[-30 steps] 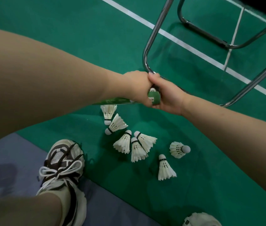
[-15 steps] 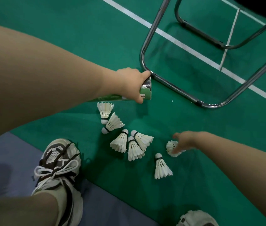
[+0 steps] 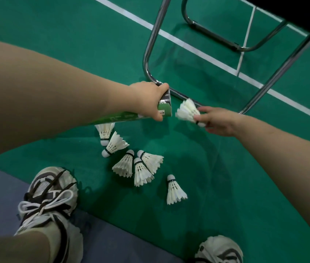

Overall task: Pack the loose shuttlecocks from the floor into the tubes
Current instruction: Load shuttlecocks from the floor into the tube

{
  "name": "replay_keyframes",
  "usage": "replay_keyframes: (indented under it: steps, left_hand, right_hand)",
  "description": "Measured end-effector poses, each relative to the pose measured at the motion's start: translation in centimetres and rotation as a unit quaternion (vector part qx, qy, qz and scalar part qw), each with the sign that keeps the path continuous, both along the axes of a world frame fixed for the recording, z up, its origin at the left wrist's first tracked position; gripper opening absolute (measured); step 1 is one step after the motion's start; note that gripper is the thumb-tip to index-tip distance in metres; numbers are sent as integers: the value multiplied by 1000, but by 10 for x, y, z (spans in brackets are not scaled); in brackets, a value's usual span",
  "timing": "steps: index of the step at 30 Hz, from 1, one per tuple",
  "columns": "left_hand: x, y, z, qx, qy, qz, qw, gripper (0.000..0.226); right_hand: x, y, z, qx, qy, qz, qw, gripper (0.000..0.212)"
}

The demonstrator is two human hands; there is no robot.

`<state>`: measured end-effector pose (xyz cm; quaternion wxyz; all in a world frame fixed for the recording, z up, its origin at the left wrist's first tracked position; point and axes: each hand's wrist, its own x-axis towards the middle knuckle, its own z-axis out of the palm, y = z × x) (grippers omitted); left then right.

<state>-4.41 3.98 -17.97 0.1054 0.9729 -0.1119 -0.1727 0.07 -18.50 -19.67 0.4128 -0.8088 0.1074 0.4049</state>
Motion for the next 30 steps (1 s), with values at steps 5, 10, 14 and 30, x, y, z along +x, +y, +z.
replay_keyframes:
  steps: [5, 10, 14, 30]
  left_hand:
    - [-1, 2, 2, -6, 10, 16, 1000, 65]
    - [2, -4, 2, -35, 5, 29, 999, 59]
    - [4, -8, 4, -74, 12, 63, 995, 56]
    - [8, 11, 5, -84, -19, 88, 992, 56]
  right_hand:
    - [-2, 17, 11, 178, 14, -125, 976, 50]
    - [-11, 46, 8, 247, -47, -190, 949, 69]
    - [-11, 64, 7, 263, -92, -219, 935, 66]
    - [-21, 83, 9, 82, -231, -34, 969, 49]
